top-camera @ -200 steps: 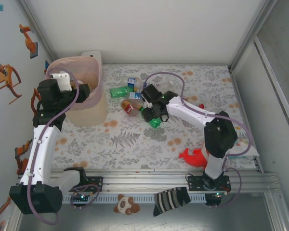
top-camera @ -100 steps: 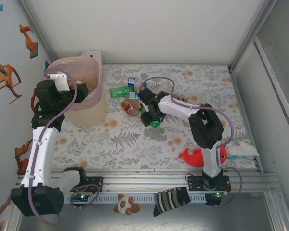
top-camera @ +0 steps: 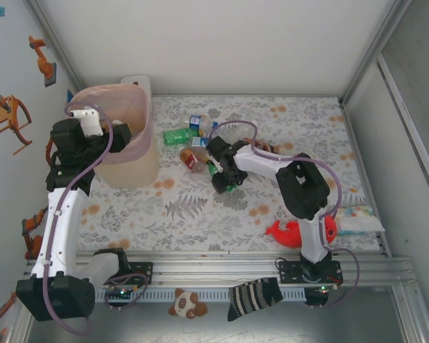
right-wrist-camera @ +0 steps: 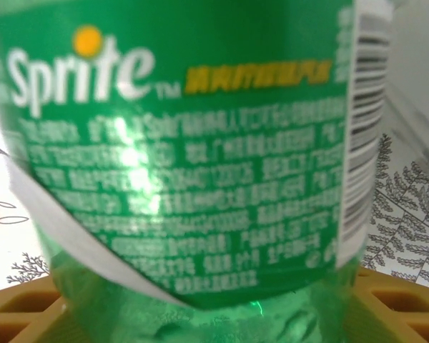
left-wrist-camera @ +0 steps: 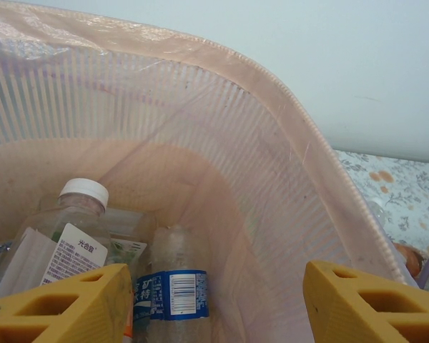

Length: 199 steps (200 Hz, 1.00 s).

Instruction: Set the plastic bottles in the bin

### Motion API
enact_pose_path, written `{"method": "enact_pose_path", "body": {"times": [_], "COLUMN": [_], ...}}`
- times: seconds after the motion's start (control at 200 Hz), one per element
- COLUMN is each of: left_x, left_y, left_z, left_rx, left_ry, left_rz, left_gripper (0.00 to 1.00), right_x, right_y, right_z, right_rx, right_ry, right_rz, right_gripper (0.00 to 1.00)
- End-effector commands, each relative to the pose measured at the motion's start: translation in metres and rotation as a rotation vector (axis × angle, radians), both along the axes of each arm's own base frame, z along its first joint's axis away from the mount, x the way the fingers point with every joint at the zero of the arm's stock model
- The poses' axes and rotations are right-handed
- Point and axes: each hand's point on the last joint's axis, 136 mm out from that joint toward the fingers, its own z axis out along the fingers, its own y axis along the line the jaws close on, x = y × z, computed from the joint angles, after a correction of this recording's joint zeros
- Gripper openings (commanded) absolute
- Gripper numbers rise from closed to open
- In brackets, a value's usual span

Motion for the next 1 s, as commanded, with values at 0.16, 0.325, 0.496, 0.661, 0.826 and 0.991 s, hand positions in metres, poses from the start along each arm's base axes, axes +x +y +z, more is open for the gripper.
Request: {"method": "enact_pose_path", "body": {"times": [0.16,0.325,0.496,0.661,0.826,0.991], "left_x": [-0.002,-0.003,-0.004,-0.006,-0.023,-0.039], "left_y": [0.000,0.001,0.000,-0.006,-0.011,-0.030], "left_z": [0.004,0.005,0.010,0.018,0.057,0.093], "left_rx": [-0.025,-0.024,-0.029,-0.017,0.004,-0.052], "left_ry": [-0.016,-0.022,-0.041,-0.065,-0.177,-0.240], "left_rz": [-0.001,0.001,-0.005,-0.044,-0.069,-0.164], "left_gripper": [0.64,0.64,0.64,0.64,0.68,0.71], "right_x": [-0.007,-0.009,-0.019,-0.030,-0.039,-0.046], "right_y": [-0.008,-0.010,-0.013,-0.015,-0.013,0.000], "right_z": [0.005,0.016,0.033,0.058,0.093,0.140], "right_rx": [-0.006,0.010,0.045,0.116,0.231,0.409], "right_ry": [0.017,0.009,0.003,-0.022,-0.076,-0.145], "right_rz": [-0.011,-0.019,-0.038,-0.062,-0.083,-0.052], "right_gripper": [0.63,0.58,0.54,0.52,0.51,0.50]}}
